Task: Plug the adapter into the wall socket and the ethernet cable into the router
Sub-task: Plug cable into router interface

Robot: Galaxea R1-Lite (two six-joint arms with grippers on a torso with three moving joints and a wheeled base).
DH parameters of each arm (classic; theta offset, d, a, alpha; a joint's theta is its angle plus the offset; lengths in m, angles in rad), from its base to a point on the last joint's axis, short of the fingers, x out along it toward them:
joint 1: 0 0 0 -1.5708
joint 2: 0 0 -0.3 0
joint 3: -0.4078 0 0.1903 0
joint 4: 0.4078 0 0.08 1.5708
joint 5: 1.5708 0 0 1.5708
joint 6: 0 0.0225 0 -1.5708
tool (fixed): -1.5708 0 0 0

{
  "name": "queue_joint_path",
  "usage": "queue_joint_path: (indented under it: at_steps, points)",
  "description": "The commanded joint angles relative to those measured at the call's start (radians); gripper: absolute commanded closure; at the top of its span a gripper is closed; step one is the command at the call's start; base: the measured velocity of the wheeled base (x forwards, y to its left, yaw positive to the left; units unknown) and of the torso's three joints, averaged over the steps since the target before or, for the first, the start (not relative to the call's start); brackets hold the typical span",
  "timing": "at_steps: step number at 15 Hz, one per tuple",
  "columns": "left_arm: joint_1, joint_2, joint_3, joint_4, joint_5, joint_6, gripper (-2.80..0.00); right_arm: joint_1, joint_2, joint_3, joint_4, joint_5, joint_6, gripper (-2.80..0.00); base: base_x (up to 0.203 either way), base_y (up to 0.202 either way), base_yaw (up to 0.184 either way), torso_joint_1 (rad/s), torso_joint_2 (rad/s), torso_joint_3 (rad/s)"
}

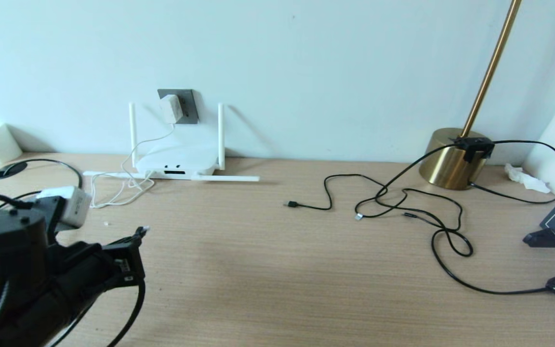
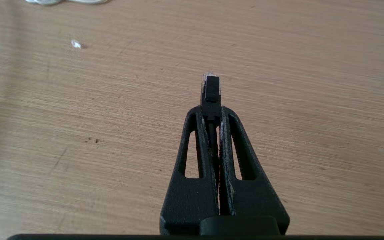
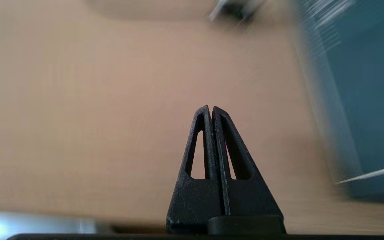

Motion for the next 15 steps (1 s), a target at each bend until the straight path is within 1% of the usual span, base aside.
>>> queue_joint_path:
  at_steps: [1,2,3,4,6,7,8,9,11,13,15]
  points:
    - [0.070,0.071,-0.016,-0.012,-0.055,0.016,0.00,0.002,-0.086,0.089,-0.069,0.022,0.006,0.00,0.000,0.000,0.000,0.000,0.00,0.000]
    - [0.099,0.077,-0.025,-0.015,-0.103,0.030,0.00,0.002,-0.089,0.099,-0.087,0.033,0.007,0.00,0.000,0.000,0.000,0.000,0.00,0.000]
    - [0.129,0.088,-0.050,-0.016,-0.167,0.062,0.00,0.002,-0.089,0.099,-0.087,0.035,0.003,0.00,0.000,0.000,0.000,0.000,0.00,0.000]
    - [0.162,0.104,-0.082,-0.016,-0.207,0.092,0.00,0.002,-0.089,0.099,-0.087,0.033,0.005,0.00,0.000,0.000,0.000,0.000,0.00,0.000]
    - [0.237,0.150,-0.153,-0.016,-0.258,0.132,0.00,0.002,-0.089,0.097,-0.087,0.033,0.015,0.00,0.000,0.000,0.000,0.000,0.00,0.000]
    - [0.276,0.180,-0.185,-0.016,-0.282,0.169,0.00,0.002,-0.089,0.097,-0.087,0.033,0.021,0.00,0.000,0.000,0.000,0.000,0.00,0.000]
    - [0.293,0.207,-0.208,-0.016,-0.303,0.199,0.00,0.002,-0.089,0.097,-0.087,0.032,0.038,0.00,0.000,0.000,0.000,0.000,0.00,0.000]
    - [0.306,0.242,-0.239,-0.016,-0.316,0.212,0.00,0.002,-0.089,0.097,-0.087,0.029,0.059,0.00,0.000,0.000,0.000,0.000,0.00,0.000]
    - [0.330,0.331,-0.305,-0.016,-0.324,0.213,0.00,0.002,-0.089,0.095,-0.088,0.027,0.096,0.00,0.000,0.000,0.000,0.000,0.00,0.000]
    - [0.339,0.422,-0.366,-0.016,-0.326,0.179,0.00,0.002,-0.089,0.095,-0.087,0.028,0.090,0.00,0.000,0.000,0.000,0.000,0.00,0.000]
    - [0.340,0.490,-0.436,-0.016,-0.320,0.162,0.00,0.002,-0.089,0.095,-0.087,0.028,0.090,0.00,0.000,0.000,0.000,0.000,0.00,0.000]
